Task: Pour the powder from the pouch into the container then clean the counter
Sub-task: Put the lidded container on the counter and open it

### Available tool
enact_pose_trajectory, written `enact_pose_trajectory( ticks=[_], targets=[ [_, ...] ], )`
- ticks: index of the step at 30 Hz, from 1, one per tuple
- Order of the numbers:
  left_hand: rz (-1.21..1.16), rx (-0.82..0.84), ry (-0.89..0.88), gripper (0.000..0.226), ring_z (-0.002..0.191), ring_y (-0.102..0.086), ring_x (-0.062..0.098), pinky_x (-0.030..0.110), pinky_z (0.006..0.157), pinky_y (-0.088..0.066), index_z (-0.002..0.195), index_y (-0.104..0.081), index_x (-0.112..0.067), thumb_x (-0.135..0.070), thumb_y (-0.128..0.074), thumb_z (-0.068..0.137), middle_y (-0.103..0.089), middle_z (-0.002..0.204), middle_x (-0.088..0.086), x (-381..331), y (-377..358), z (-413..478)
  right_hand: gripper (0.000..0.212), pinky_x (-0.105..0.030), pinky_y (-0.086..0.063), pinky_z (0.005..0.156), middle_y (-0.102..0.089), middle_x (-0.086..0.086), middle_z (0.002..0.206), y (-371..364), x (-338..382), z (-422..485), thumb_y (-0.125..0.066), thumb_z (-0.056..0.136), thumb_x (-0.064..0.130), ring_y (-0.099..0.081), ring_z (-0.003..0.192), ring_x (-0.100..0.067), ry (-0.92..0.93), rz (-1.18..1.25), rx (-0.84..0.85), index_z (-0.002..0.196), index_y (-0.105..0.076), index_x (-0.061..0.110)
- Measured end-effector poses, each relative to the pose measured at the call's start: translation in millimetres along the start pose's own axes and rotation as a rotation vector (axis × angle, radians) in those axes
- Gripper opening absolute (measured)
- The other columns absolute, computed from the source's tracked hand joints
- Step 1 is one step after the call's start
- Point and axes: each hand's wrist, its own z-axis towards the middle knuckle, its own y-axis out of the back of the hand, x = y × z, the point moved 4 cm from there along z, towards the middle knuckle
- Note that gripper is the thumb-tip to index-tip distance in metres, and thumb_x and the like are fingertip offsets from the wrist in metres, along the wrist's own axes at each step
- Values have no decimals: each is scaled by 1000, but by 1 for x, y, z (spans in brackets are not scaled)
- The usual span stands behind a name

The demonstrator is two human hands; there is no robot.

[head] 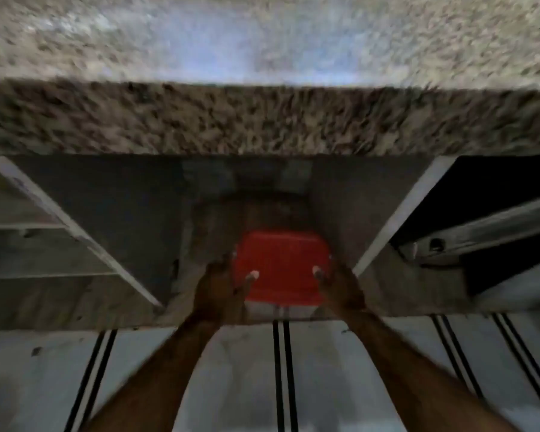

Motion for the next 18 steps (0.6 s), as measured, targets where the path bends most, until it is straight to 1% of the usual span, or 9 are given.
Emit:
enact_pose_trajectory(
  ticks=[2,4,6,7,9,10,14,16,18],
  targets=[
    [-1,39,15,52,107,-64,-11,16,92,-53,131,-63,-31,-62,-66,89,-70,120,-15,29,-24,22,93,-52,-51,98,-66,-13,126,-27,-23,19,-20,79,91,-63,116,-36,-64,2,9,126,-62,22],
    [61,56,53,63,123,-61,5,31,109,-48,141,-58,-29,-65,-64,90,-65,136,-11,60,-47,48,102,-43,-48,102,-66,-18,127,-42,-33,39,-22,78,87,-62,118,-35,-113,12,12,127,-64,8],
    [106,55,145,67,129,-59,16,36,114,-43,147,-54,-22,-61,-62,93,-62,143,-1,94,-70,67,84,-34,-45,101,-63,-17,133,-54,-45,48,-42,88,74,-60,123,-35,-193,77,-23,135,-58,6],
    [111,88,187,75,127,-62,21,38,111,-46,147,-54,-21,-69,-59,90,-64,142,5,113,-80,76,74,-36,-44,104,-62,-17,134,-59,-53,54,-50,91,63,-59,125,-35,-182,82,-57,137,-57,6],
    [53,142,307,105,124,-64,29,43,107,-51,148,-51,-21,-92,-52,70,-64,141,11,142,-95,87,71,-42,-43,109,-67,-19,129,-66,-70,69,-50,84,58,-62,122,-37,-132,91,-117,132,-61,6],
    [38,157,370,113,126,-63,32,44,108,-51,150,-49,-21,-96,-51,65,-63,142,12,153,-100,92,73,-42,-42,110,-68,-19,128,-66,-73,73,-49,82,60,-62,122,-38,-138,104,-138,132,-62,8],
    [31,112,399,90,136,-55,32,35,114,-41,155,-45,-17,-71,-63,85,-56,150,15,132,-96,81,71,-40,-38,115,-61,-21,140,-55,-64,64,-62,91,57,-54,133,-37,-166,147,-53,142,-56,7],
    [22,91,423,82,135,-57,32,38,115,-42,152,-48,-17,-66,-64,89,-59,147,14,120,-86,70,74,-37,-41,111,-63,-20,137,-37,-49,46,-61,89,63,-57,130,-36,-177,200,-73,140,-58,9],
    [40,66,474,83,133,-58,33,40,115,-42,151,-51,-16,-68,-63,88,-61,145,14,106,-69,53,63,-33,-41,107,-64,-18,135,-22,-32,25,-60,96,53,-58,128,-36,-202,238,-63,143,-56,10]
  ],
)
